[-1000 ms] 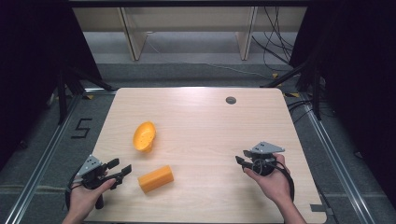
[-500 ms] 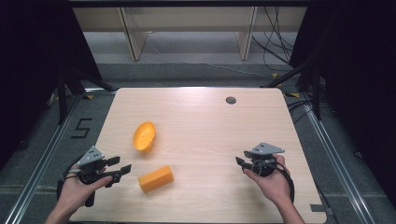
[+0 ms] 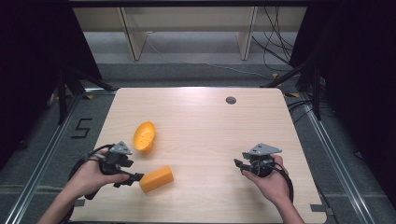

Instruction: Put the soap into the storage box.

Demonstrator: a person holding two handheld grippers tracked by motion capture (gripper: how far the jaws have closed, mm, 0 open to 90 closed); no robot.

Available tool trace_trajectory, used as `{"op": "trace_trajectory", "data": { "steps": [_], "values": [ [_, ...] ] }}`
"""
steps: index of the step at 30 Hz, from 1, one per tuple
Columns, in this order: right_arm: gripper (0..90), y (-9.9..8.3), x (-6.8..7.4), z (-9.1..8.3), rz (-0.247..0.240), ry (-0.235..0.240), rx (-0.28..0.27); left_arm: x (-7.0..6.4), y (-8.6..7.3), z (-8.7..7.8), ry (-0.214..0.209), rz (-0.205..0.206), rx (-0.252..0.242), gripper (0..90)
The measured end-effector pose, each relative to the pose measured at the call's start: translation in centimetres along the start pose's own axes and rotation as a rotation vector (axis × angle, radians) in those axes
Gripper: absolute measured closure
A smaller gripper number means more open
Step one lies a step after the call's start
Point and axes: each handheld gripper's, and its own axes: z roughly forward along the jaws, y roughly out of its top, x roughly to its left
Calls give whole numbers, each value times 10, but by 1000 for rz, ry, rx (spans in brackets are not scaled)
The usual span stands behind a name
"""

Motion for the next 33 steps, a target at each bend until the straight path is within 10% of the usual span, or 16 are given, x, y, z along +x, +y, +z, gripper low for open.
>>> {"op": "trace_trajectory", "data": {
  "steps": [12, 33],
  "values": [
    [546, 1, 0, -1, -20, 2, -2, -20, 33, 27, -22, 153, 218, 320],
    [539, -1, 0, 0, -12, 6, 1, -27, 48, 50, -11, 219, 369, 383]
  ]
}}
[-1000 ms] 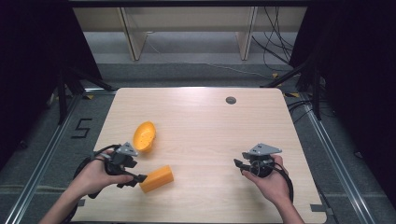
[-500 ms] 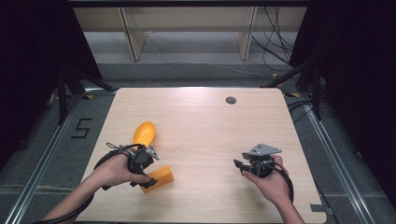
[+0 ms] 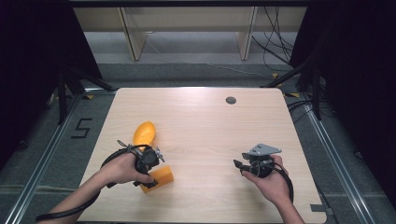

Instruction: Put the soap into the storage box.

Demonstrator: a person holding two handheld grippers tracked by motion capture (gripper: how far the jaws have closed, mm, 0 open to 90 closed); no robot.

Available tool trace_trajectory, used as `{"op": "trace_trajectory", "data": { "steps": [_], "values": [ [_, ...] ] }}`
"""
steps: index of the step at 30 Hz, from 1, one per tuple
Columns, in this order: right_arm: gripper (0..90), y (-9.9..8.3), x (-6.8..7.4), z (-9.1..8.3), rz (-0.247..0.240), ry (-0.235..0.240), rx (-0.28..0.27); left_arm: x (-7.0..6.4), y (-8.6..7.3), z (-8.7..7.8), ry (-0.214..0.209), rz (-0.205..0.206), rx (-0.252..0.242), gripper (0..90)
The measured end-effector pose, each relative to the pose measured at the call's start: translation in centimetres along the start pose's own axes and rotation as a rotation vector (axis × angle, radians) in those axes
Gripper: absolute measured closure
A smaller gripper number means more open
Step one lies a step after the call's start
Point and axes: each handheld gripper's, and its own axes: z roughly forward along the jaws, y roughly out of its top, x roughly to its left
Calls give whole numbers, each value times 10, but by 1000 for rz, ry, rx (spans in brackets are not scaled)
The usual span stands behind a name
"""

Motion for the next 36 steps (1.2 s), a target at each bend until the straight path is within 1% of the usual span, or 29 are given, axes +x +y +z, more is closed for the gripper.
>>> {"op": "trace_trajectory", "data": {
  "steps": [3, 4, 6, 7, 8, 9, 10, 12, 13, 14, 16, 17, 19, 22, 23, 24, 27, 28, 31, 32, 36],
  "values": [
    [538, 0, 1, 0, 5, 2, 1, -1, 2, 1, -3, 3, 6, 383],
    [538, 0, -1, 0, -9, 1, 0, -1, 3, 1, 0, 2, 5, 383],
    [537, 0, -1, 0, -11, 0, 1, 0, 5, 1, 5, 4, 14, 384],
    [537, 0, -1, 1, -11, 0, 2, -1, 5, 2, 8, 1, 19, 389],
    [536, 0, -1, 1, -12, -1, 3, 0, 6, 4, 17, 8, 28, 393],
    [536, 0, -1, 1, -13, 0, 6, 0, 7, 4, 14, 14, 47, 394],
    [536, 0, -1, 1, -13, 0, 6, -1, 8, 5, 14, 9, 49, 397],
    [536, 0, 0, 1, -7, 0, 11, -2, 10, 7, 12, 17, 64, 408],
    [536, 0, 0, 1, -6, 0, 11, -2, 10, 7, 12, 17, 64, 416],
    [535, 0, 0, 1, -7, 0, 11, -2, 11, 8, 10, 16, 79, 430],
    [534, 0, -1, 1, -13, 2, 8, -2, 11, 9, 10, 17, 83, 440],
    [534, -1, -2, 1, -30, 0, 5, -2, 12, 10, 16, 25, 94, 451],
    [533, -1, -2, 2, -29, 2, 7, -3, 12, 12, 21, 18, 102, 473],
    [533, -1, -2, 2, -31, 2, 6, -2, 12, 14, 15, 25, 112, 494],
    [533, -1, -2, 2, -31, 1, 6, -2, 12, 14, 17, 20, 114, 514],
    [533, -1, -2, 2, -31, 1, 6, -2, 13, 15, 14, 23, 117, 514],
    [532, -1, -1, 2, -31, 1, 3, -3, 15, 15, -4, 8, 110, 575],
    [532, -1, -1, 2, -31, 1, 3, -4, 15, 15, -2, 7, 110, 577],
    [531, -1, -2, 2, -31, 1, 3, -3, 14, 14, -11, 1, 109, 587],
    [531, -1, -2, 2, -33, 2, 8, -3, 14, 14, -21, -19, 109, 602],
    [530, -1, -2, 2, -33, 2, 8, -3, 13, 13, -24, -46, 111, 603]
  ]
}}
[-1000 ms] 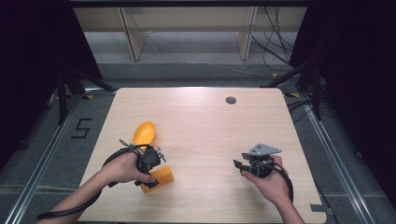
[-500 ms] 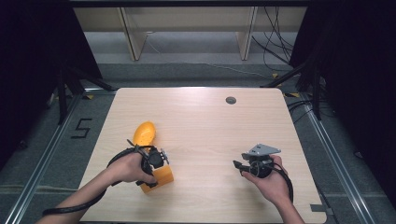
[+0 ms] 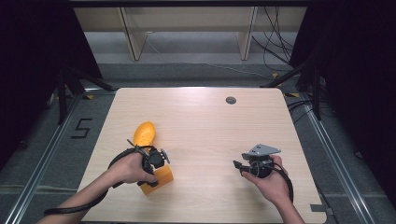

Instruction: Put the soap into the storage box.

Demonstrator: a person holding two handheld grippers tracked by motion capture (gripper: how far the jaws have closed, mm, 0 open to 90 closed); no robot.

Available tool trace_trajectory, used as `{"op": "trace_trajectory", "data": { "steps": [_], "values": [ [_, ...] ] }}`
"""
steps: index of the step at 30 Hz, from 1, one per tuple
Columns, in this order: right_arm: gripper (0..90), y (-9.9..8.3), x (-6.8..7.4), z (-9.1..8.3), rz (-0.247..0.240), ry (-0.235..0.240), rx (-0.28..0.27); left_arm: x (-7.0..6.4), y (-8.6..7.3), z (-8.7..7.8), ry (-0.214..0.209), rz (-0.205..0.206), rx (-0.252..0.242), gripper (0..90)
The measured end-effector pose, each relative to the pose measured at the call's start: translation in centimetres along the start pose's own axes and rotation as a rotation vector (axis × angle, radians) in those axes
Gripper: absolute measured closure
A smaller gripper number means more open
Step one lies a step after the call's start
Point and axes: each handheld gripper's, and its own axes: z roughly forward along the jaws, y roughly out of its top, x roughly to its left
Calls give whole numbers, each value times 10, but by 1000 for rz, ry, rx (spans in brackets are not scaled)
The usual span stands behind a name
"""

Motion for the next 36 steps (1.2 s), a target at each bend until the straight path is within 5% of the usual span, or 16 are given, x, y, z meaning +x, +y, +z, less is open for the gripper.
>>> {"op": "trace_trajectory", "data": {
  "steps": [10, 14, 15, 17, 26, 36],
  "values": [
    [527, 0, 0, 1, 2, -2, -6, -1, 1, -1, -4, -65, 17, 605],
    [525, -1, 0, 0, 10, 0, -1, -2, 1, -3, -11, -108, 21, 606],
    [525, -1, 0, 1, 7, -2, -3, -4, 1, -3, -26, -146, 22, 605],
    [524, 0, 0, 1, 4, -2, -6, -1, 1, -4, -16, -120, 27, 606],
    [523, 0, 0, 1, 1, 0, 3, 2, 1, -12, -41, -244, 6, 606],
    [522, -1, 0, 1, 10, 1, -1, 10, 3, -20, -47, -292, -6, 606]
  ]
}}
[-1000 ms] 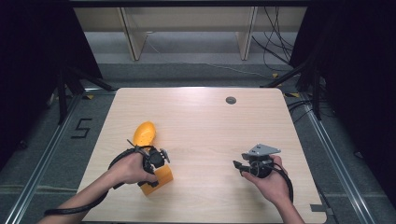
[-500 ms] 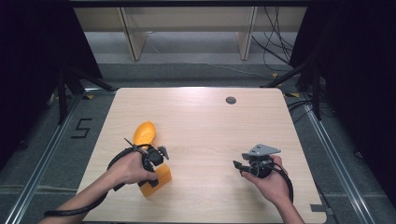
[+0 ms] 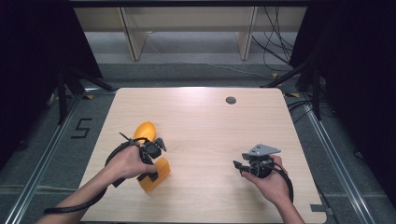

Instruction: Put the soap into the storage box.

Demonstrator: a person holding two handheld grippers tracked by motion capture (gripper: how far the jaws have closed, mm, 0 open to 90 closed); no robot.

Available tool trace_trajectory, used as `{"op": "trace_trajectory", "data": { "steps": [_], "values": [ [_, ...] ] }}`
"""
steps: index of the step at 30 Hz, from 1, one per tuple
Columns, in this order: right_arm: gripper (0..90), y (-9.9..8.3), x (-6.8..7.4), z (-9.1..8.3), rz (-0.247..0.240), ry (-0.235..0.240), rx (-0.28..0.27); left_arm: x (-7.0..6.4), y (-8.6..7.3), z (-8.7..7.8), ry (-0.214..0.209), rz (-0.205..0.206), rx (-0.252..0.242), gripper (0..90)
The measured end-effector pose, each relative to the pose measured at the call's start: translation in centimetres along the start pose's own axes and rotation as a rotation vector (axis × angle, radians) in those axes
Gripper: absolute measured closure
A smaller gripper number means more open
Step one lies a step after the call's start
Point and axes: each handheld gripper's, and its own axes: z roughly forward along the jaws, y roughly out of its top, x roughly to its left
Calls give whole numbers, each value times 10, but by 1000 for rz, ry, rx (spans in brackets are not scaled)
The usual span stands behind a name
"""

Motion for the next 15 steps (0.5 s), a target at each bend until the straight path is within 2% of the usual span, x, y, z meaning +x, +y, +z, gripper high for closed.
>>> {"op": "trace_trajectory", "data": {
  "steps": [7, 12, 13, 14, 15],
  "values": [
    [522, 1, -1, -1, -11, -2, -1, 8, 2, -5, 3, -48, -10, 606],
    [521, 1, -1, -1, -6, -4, -9, 16, 3, -9, 7, -71, -20, 606],
    [521, 1, 0, -2, 11, -4, -4, 17, 3, -10, 7, -80, -20, 606],
    [521, 1, -1, -1, -8, -8, -13, 18, 4, -11, 10, -83, -10, 606],
    [521, 1, 0, -2, 11, -5, -7, 19, 4, -11, 11, -87, -12, 606]
  ]
}}
